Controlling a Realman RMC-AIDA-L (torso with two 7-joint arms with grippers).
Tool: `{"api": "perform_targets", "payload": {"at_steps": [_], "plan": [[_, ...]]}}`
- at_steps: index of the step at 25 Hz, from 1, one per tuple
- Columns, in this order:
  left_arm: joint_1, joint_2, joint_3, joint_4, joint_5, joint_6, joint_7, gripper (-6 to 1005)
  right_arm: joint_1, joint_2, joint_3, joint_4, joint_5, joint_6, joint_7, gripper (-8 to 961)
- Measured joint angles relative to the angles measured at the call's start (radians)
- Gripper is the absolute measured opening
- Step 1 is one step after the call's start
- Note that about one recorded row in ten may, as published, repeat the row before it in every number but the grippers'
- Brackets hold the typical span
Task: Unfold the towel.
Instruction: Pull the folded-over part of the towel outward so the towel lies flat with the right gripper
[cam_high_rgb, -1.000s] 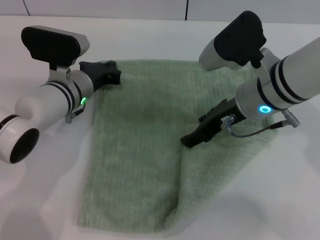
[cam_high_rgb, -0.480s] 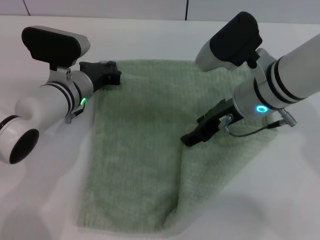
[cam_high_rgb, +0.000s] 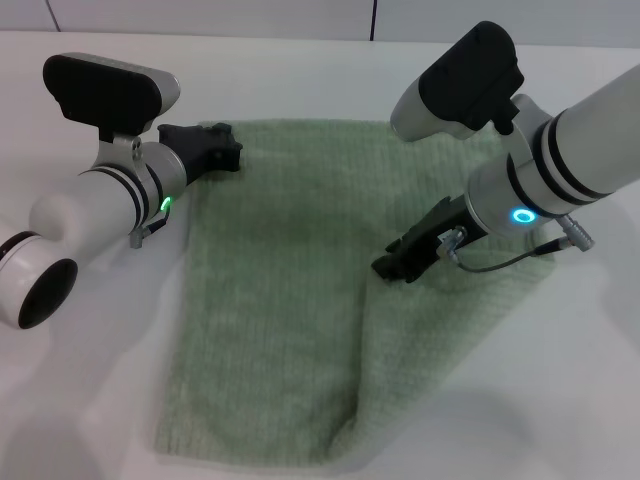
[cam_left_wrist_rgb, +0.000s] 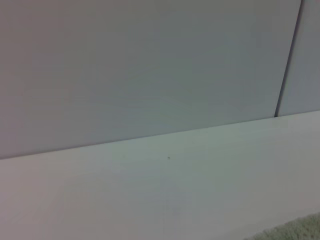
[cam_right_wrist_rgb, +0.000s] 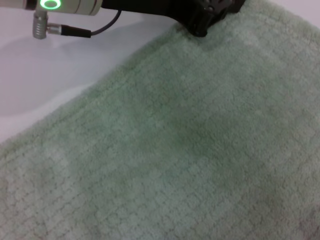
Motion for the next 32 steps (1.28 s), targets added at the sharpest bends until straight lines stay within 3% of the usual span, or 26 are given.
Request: {"api": "perform_targets", "payload": {"at_steps": [11,21,32], "plan": [[-0.003,0.000,0.000,0.000,0.000,0.000,0.000,-1,0.008,-0.001,-0.002,0.001,-0.004,0.003,-0.001,93],[-0.003,0.000,-0.002,0.008,0.000,0.004,0.000,-1,-0.019,-0.002,0.004,-0.100,-0.005,0.054,-0.015,96],[0.002,0.000,-0.002,0.003,0.000,0.004,0.021,-1,-0.105,-0.001,0.003,-0.382,-0.050,0.220,-0.006,95]]}}
